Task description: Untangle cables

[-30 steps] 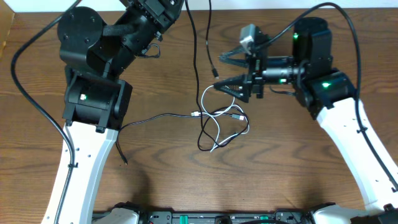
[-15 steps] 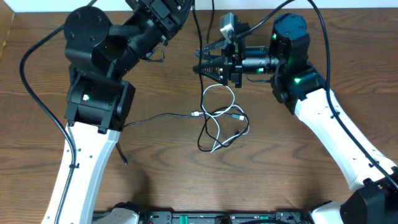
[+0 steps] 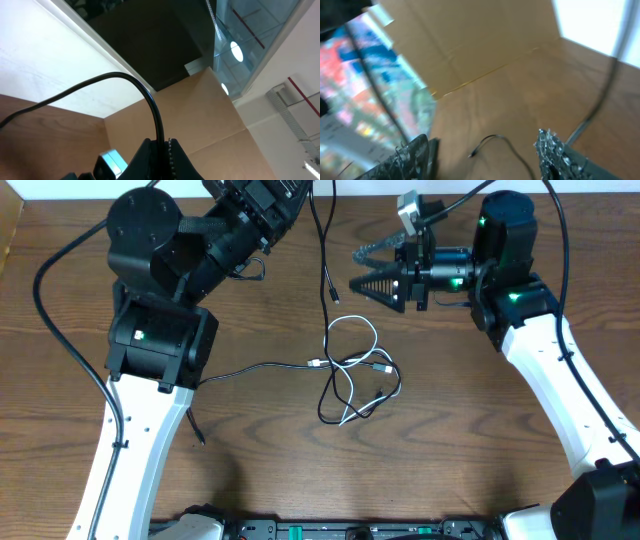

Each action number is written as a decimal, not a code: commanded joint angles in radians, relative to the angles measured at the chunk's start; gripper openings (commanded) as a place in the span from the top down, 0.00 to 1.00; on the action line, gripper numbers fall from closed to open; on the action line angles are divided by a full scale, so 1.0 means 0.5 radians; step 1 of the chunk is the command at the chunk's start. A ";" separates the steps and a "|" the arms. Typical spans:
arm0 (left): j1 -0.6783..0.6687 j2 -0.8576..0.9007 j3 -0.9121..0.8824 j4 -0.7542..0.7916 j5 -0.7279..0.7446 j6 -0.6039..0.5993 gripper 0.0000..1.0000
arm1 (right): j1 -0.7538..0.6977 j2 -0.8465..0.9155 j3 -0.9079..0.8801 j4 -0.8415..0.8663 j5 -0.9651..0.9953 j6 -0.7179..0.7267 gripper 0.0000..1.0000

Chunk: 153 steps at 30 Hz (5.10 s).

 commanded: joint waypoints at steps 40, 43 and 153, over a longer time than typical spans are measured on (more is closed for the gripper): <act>0.010 0.046 0.051 -1.084 -0.282 1.197 0.36 | -1.027 -0.553 0.008 -0.115 0.517 1.337 0.99; 0.010 0.046 0.042 -1.098 -0.281 1.254 0.36 | -1.145 -0.553 0.011 0.159 0.570 1.442 0.99; -0.419 0.576 0.011 -1.808 -0.272 2.006 0.12 | -0.931 0.546 1.992 -2.905 1.791 -0.211 0.01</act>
